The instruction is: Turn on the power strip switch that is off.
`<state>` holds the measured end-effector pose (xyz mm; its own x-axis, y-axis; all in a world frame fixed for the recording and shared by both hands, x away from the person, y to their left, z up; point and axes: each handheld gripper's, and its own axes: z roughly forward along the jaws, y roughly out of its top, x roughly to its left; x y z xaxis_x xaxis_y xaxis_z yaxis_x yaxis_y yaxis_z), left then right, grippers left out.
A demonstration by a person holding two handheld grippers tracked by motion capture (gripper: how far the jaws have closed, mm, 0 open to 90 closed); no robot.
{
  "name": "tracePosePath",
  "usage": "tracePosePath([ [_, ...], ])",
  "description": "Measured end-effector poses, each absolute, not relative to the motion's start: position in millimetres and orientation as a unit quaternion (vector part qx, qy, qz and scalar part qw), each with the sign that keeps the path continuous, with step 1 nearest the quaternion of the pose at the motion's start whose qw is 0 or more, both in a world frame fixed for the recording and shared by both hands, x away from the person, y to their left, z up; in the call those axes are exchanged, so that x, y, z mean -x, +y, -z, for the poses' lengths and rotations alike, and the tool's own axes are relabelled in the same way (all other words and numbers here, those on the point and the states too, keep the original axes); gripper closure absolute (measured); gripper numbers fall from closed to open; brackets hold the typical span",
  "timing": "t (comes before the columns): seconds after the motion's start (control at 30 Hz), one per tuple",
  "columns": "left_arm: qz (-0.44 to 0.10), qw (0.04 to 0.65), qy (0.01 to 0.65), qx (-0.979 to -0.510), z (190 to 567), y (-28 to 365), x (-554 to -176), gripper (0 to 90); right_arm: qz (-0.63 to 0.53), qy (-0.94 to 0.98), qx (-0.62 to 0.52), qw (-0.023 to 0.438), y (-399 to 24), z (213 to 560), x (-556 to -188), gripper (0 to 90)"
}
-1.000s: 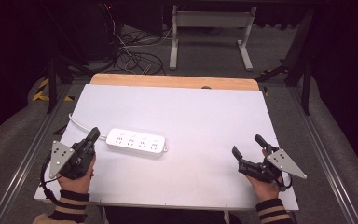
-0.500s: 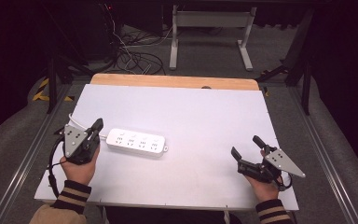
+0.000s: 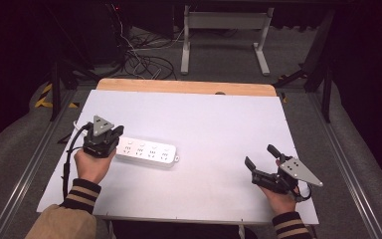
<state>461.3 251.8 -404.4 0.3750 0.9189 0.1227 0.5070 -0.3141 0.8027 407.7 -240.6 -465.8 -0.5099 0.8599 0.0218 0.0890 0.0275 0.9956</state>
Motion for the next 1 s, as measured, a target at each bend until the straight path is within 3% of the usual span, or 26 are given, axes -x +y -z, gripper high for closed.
tracePosePath([
  [0.2, -0.233, 0.269, 0.5, -0.79, 423, 242, -492, 90.0, -0.585, 0.643, -0.372, 0.324, -239, 466, -409, 11.0],
  [0.43, -0.191, 0.245, 0.509, -0.802, 433, 237, -507, 90.0, -0.58, 0.652, -0.367, 0.323, -237, 467, -411, 10.9],
  [1.0, -0.209, 0.222, 0.516, -0.801, 444, 231, -508, 90.0, -0.582, 0.649, -0.371, 0.32, -239, 467, -408, 10.8],
])
